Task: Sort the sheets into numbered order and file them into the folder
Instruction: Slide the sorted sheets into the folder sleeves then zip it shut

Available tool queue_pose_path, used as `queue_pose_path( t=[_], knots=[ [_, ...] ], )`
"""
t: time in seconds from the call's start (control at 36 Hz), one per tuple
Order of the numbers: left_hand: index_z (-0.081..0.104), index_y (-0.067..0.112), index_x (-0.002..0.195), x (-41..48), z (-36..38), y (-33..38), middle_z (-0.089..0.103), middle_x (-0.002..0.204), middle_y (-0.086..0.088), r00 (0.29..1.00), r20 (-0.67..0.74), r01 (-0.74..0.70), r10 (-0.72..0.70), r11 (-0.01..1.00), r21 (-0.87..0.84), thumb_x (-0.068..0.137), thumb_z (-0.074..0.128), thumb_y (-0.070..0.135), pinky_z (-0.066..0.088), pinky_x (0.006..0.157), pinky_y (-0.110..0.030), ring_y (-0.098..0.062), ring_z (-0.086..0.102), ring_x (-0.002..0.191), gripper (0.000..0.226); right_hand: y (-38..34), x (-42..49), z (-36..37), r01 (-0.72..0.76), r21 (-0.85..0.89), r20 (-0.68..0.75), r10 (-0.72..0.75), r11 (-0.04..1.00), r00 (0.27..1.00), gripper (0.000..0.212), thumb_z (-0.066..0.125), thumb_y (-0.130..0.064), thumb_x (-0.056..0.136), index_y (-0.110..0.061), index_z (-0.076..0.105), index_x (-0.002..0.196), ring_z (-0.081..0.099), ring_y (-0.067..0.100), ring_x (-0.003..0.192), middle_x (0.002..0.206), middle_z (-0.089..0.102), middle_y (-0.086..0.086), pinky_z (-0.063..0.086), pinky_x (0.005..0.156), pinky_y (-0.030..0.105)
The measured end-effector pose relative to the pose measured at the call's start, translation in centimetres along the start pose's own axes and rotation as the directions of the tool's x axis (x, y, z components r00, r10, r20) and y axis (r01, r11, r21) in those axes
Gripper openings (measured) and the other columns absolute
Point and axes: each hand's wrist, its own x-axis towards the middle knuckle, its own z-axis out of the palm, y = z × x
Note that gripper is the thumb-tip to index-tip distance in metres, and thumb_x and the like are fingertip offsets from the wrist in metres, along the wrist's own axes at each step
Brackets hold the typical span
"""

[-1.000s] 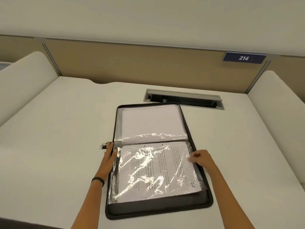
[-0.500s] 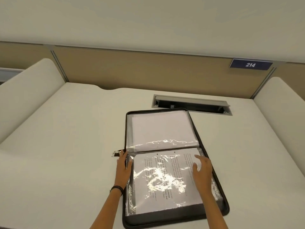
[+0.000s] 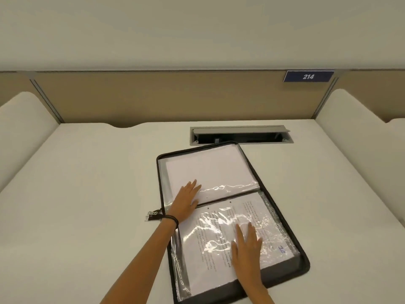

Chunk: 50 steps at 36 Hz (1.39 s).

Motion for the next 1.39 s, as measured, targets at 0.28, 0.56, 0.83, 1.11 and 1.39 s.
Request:
queue_pose_path(
  t=[0.28, 0.56, 0.83, 1.11, 1.39],
  knots=[
    [0.007, 0.015, 0.153, 4.5, -0.2, 1.2, -0.002, 0.161, -0.006, 0.961, 0.276, -0.042, -0.030, 0.968, 0.249, 0.105, 0.024, 0.035, 0.008, 0.116, -0.040, -0.025, 0.001, 0.147, 0.055, 0.4, -1.1, 0.6, -0.014, -0.099, 0.030, 0.017, 0.995, 0.999, 0.052, 0.024, -0.041, 0.098, -0.022, 0.031, 0.147, 0.005, 0.021, 0.145, 0.153, 0.027, 0.012, 0.003, 0.115, 0.040],
    [0.001, 0.014, 0.153, 4.2, -0.4, 1.5, -0.007, 0.160, -0.007, 0.914, 0.391, -0.009, -0.106, 0.960, 0.279, 0.104, 0.021, 0.036, 0.010, 0.116, -0.041, -0.026, -0.002, 0.147, 0.057, 1.2, -0.5, -0.4, 0.026, -0.066, 0.057, -0.022, 0.997, 0.998, 0.049, 0.018, -0.039, 0.102, -0.025, 0.024, 0.149, 0.005, 0.016, 0.146, 0.156, 0.022, 0.006, -0.001, 0.118, 0.033],
    [-0.004, 0.016, 0.153, 0.6, -1.3, 1.0, -0.010, 0.160, -0.003, 0.909, 0.368, 0.094, -0.195, 0.957, 0.275, 0.104, 0.021, 0.041, 0.004, 0.116, -0.047, -0.019, -0.003, 0.148, 0.060, 4.1, 2.1, -1.3, 0.199, 0.012, 0.128, -0.199, 0.980, 0.972, 0.049, 0.020, -0.038, 0.102, -0.030, 0.016, 0.150, 0.003, 0.008, 0.146, 0.158, 0.007, -0.008, 0.000, 0.118, 0.031],
    [-0.012, 0.018, 0.151, -3.9, -2.0, 0.2, -0.016, 0.159, 0.003, 0.882, 0.390, 0.147, -0.264, 0.941, 0.305, 0.102, 0.018, 0.047, -0.007, 0.112, -0.058, -0.011, -0.006, 0.147, 0.064, 6.0, 5.2, -3.1, 0.401, 0.029, 0.242, -0.396, 0.916, 0.886, 0.053, 0.013, -0.046, 0.101, -0.028, 0.010, 0.150, -0.004, 0.004, 0.145, 0.158, 0.001, -0.011, -0.003, 0.119, 0.030],
    [-0.014, 0.015, 0.150, -8.3, -2.1, 0.1, -0.024, 0.154, 0.005, 0.876, 0.414, 0.158, -0.248, 0.958, 0.239, 0.045, -0.026, 0.088, -0.003, 0.115, -0.053, -0.012, -0.009, 0.147, 0.129, 7.5, 8.8, -3.7, 0.402, 0.088, 0.208, -0.411, 0.911, 0.887, 0.062, 0.025, -0.053, 0.097, -0.013, 0.039, 0.143, 0.021, 0.013, 0.141, 0.152, 0.027, 0.001, 0.014, 0.115, 0.027]
  ],
)
